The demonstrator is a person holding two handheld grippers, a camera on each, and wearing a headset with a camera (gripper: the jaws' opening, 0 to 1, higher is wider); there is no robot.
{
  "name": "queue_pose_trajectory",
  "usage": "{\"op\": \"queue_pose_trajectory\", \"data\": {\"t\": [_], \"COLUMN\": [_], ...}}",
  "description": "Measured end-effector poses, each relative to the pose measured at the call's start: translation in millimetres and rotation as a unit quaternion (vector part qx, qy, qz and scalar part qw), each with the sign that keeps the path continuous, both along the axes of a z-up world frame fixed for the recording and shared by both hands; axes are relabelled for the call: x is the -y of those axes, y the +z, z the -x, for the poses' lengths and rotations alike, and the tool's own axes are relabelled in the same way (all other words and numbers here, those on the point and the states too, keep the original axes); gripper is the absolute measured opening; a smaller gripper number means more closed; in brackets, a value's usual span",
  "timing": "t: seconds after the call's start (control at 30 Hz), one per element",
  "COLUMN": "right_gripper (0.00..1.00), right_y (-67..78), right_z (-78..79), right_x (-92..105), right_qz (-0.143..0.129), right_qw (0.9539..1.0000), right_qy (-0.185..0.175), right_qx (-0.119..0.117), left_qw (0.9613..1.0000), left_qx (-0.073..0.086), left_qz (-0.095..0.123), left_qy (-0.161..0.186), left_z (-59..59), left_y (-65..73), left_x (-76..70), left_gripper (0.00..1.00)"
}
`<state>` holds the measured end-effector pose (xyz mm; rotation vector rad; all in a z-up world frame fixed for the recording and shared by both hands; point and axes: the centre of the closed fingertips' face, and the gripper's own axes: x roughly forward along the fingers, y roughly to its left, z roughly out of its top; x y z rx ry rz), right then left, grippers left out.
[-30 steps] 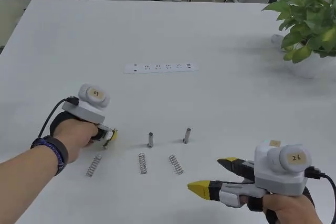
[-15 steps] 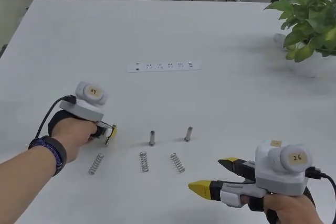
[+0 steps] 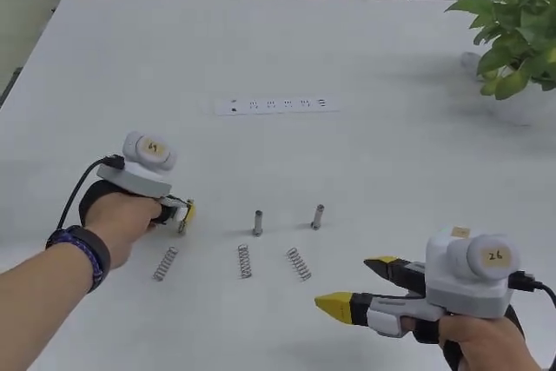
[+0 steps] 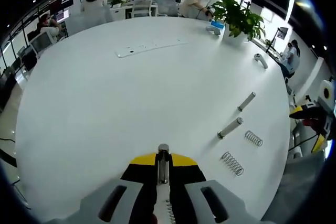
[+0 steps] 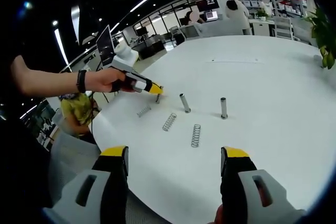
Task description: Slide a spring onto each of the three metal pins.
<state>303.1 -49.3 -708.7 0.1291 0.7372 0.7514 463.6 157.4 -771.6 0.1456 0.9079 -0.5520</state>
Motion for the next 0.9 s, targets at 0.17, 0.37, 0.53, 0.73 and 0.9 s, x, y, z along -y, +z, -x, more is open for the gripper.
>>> {"op": "queue_pose_trajectory", "data": {"t": [0.17, 0.37, 0.53, 0.73, 0.9], "right_gripper": [0.70, 0.70, 0.70, 0.70, 0.70], "right_y": [-0.6, -1.3, -0.8, -1.2, -1.3], "right_z": [0.8, 1.3, 0.8, 1.0, 1.6], "right_x": [-1.5, -1.9, -1.6, -1.1, -2.1], "right_qz": [-0.001, 0.000, -0.002, -0.002, -0.002], "right_qw": [1.0000, 1.0000, 1.0000, 1.0000, 1.0000], "right_qy": [0.001, 0.002, 0.000, 0.000, 0.001], "right_qx": [-0.001, -0.001, -0.001, -0.001, -0.001], "left_qw": [1.0000, 0.9999, 0.9998, 0.9996, 0.9993], "left_qx": [0.006, 0.012, 0.021, 0.028, 0.036], "left_qz": [0.002, 0.004, -0.002, -0.002, -0.005], "left_qy": [0.003, 0.006, 0.004, 0.007, 0.002], "left_z": [3.0, 5.3, 9.0, 13.1, 18.7], "left_y": [3.0, 5.8, 6.9, 7.7, 7.6], "left_x": [-1.2, -2.8, -4.7, -6.2, -6.6], "left_gripper": [0.00, 0.00, 0.00, 0.00, 0.00]}}
